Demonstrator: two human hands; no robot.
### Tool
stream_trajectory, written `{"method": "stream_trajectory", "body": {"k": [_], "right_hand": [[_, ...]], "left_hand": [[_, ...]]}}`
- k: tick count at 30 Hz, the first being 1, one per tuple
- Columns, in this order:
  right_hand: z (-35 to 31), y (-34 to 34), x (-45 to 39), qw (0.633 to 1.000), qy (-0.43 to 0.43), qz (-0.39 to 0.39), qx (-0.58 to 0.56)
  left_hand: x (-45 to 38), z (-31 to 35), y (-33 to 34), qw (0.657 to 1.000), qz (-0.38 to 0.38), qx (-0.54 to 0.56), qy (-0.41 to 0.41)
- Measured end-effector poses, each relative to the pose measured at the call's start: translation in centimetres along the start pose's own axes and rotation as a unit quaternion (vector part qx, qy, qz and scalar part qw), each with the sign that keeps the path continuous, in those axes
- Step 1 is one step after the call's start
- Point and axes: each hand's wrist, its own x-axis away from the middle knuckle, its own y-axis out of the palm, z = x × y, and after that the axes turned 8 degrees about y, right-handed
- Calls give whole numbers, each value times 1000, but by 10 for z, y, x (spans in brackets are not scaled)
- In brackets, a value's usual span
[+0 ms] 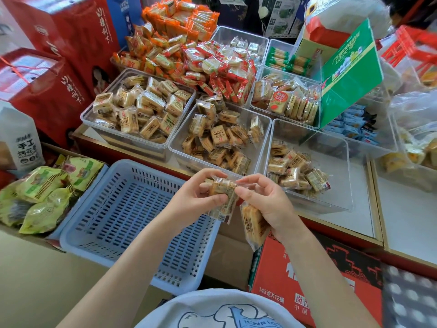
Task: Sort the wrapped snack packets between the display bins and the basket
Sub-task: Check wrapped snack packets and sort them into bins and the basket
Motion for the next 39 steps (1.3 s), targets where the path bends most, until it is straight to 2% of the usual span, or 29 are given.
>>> {"method": "stream_trajectory", "body": {"k": [10, 17, 22, 26, 27, 29, 32, 35, 37, 39], "right_hand": [[5, 6, 5, 995, -3, 95, 29], [4, 8, 9, 994, -14, 103, 43], [2, 11, 11, 994, 2, 106, 31], [0, 11, 10, 991, 27, 130, -14], [0, 12, 8, 990, 29, 138, -20], [1, 15, 5, 986, 32, 159, -21], [4, 20, 0, 983, 49, 173, -27], [5, 28, -4, 983, 65, 169, -42], [6, 34, -5, 982, 71, 168, -51], [6, 40, -6, 984, 81, 148, -53]], "left_hand": [[2, -2, 13, 994, 73, 45, -61], [5, 3, 12, 990, 129, 38, -53], [4, 3, 12, 989, 113, 44, -83], [5, 7, 13, 992, -28, 40, -114], [5, 5, 13, 992, -43, 36, -116], [4, 1, 15, 993, -21, 26, -116], [1, -7, 16, 992, 50, 20, -115], [0, -11, 17, 994, 13, 22, -108], [1, -14, 24, 995, -15, -18, -97], [0, -19, 30, 995, 28, -51, -78]]}}
